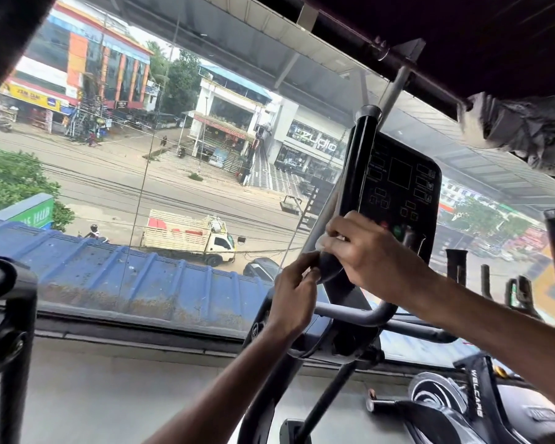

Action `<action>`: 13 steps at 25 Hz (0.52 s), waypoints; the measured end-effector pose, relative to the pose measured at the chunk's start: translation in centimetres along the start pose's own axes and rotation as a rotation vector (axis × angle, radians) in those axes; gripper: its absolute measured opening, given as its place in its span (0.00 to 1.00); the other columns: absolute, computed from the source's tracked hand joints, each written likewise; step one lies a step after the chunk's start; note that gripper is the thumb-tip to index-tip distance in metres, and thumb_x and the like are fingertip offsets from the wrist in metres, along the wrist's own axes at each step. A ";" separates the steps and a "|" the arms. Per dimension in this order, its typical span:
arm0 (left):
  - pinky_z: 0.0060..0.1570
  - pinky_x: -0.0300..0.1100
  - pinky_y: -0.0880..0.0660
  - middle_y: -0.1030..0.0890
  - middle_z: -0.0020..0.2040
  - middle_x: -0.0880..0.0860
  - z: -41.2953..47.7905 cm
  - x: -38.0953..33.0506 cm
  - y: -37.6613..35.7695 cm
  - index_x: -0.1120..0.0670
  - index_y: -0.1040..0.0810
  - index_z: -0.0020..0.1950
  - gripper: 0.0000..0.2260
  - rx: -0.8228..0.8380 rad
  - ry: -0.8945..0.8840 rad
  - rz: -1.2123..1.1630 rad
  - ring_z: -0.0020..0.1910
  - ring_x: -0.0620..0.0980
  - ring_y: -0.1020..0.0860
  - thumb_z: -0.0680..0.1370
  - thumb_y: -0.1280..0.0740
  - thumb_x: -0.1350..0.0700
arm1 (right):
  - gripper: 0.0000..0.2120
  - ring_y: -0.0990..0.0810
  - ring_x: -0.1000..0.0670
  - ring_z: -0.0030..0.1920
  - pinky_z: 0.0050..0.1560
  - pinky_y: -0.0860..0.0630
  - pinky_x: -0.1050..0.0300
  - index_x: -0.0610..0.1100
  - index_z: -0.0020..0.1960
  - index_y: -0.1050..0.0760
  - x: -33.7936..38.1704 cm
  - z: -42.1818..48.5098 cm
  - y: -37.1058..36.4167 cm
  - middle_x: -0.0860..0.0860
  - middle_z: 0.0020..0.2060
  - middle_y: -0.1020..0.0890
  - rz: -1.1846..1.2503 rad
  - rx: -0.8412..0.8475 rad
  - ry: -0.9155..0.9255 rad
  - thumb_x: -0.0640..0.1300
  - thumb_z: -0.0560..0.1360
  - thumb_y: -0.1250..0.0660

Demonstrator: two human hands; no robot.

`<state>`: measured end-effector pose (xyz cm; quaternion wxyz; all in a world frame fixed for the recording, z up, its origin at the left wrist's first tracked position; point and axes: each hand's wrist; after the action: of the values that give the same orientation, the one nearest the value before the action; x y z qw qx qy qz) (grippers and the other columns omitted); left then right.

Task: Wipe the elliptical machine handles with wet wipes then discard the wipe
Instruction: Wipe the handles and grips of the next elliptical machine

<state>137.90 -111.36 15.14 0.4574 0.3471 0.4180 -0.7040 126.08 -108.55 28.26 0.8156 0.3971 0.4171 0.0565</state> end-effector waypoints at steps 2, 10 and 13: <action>0.63 0.48 0.22 0.14 0.57 0.44 -0.7 0.1 0.3 0.49 0.18 0.65 0.15 -0.015 -0.062 0.021 0.60 0.41 0.18 0.81 0.37 0.60 | 0.11 0.25 0.50 0.49 0.50 0.18 0.55 0.42 0.56 0.17 1.2 -0.8 -0.5 0.48 0.49 0.22 0.026 0.018 0.041 0.33 0.75 0.28; 0.54 0.54 0.17 0.13 0.47 0.50 -3.0 -1.3 3.5 0.45 0.15 0.56 0.14 -0.009 -0.095 -0.140 0.50 0.48 0.15 0.79 0.29 0.64 | 0.04 0.13 0.55 0.45 0.48 0.16 0.49 0.49 0.51 0.16 6.7 -3.3 -2.7 0.53 0.44 0.12 1.083 -0.283 -0.818 0.44 0.76 0.24; 0.53 0.58 0.19 0.14 0.49 0.57 -3.1 -0.9 3.9 0.55 0.14 0.56 0.07 -0.010 -0.054 -0.047 0.47 0.52 0.15 0.78 0.27 0.62 | 0.07 0.14 0.52 0.47 0.52 0.16 0.41 0.49 0.51 0.15 8.0 -4.6 -4.0 0.50 0.45 0.12 1.358 -0.299 -0.928 0.38 0.77 0.26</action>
<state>142.23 -109.10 13.61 0.4536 0.3158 0.4169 -0.7216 126.95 -105.13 18.86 0.7373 0.4325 -0.3028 0.4214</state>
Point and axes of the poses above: each hand's wrist, its own z-axis towards the middle knuckle, its own y-axis out of the back of the hand, x = y × z
